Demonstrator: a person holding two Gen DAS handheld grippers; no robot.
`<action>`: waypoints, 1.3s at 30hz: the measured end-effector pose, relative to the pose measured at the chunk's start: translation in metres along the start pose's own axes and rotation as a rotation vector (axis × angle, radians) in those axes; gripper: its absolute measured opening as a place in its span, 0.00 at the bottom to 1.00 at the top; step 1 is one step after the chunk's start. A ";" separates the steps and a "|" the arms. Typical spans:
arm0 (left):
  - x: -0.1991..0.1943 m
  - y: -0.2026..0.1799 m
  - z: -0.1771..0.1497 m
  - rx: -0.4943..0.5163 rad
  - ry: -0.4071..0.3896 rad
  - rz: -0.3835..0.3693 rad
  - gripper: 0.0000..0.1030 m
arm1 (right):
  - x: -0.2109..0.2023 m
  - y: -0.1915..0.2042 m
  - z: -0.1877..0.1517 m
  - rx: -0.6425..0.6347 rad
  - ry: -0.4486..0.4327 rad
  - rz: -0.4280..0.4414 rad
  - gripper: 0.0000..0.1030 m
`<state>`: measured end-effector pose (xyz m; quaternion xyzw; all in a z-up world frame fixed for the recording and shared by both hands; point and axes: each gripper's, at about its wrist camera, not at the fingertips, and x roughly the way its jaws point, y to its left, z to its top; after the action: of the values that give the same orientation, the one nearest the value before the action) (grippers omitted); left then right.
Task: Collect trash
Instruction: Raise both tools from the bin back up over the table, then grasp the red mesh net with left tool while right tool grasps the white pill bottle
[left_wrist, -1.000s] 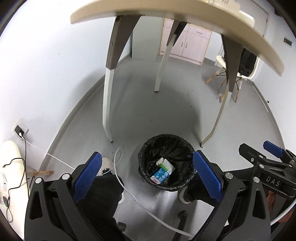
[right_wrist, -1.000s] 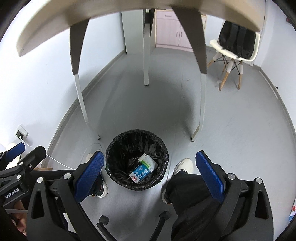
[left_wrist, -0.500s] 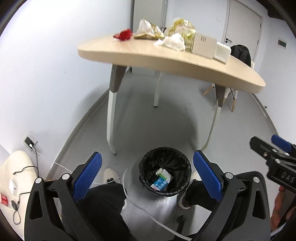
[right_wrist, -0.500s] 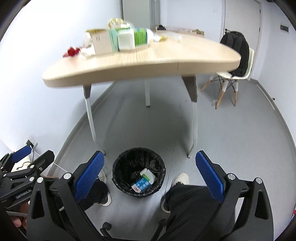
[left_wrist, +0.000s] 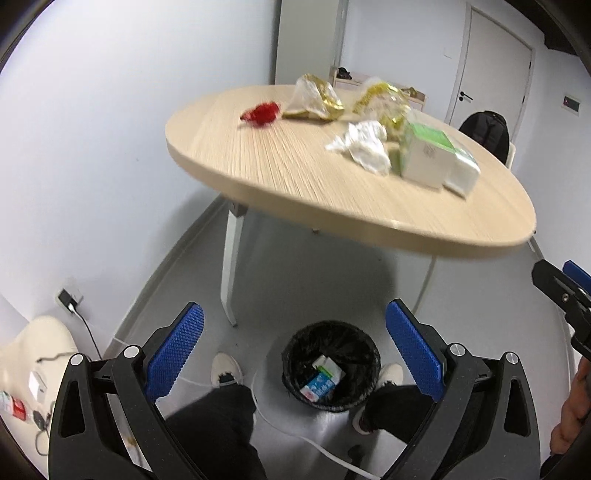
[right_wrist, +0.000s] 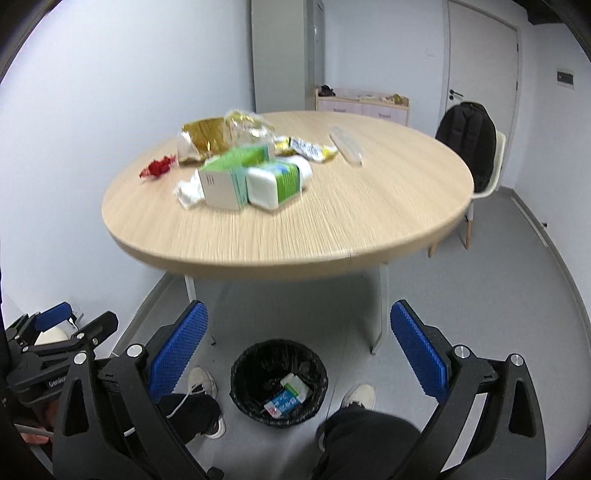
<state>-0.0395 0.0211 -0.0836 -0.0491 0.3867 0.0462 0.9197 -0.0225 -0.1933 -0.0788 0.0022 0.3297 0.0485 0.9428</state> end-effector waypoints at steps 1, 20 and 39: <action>0.003 0.001 0.007 0.003 -0.004 0.003 0.94 | 0.004 0.001 0.007 -0.002 -0.002 0.004 0.92; 0.089 0.026 0.150 0.024 -0.035 0.037 0.94 | 0.077 -0.013 0.097 0.058 0.004 0.018 0.92; 0.166 0.051 0.222 0.003 0.037 0.069 0.91 | 0.127 -0.020 0.125 0.168 0.161 0.000 0.82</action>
<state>0.2272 0.1076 -0.0504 -0.0351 0.4053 0.0765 0.9103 0.1564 -0.1983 -0.0605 0.0771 0.4074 0.0208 0.9098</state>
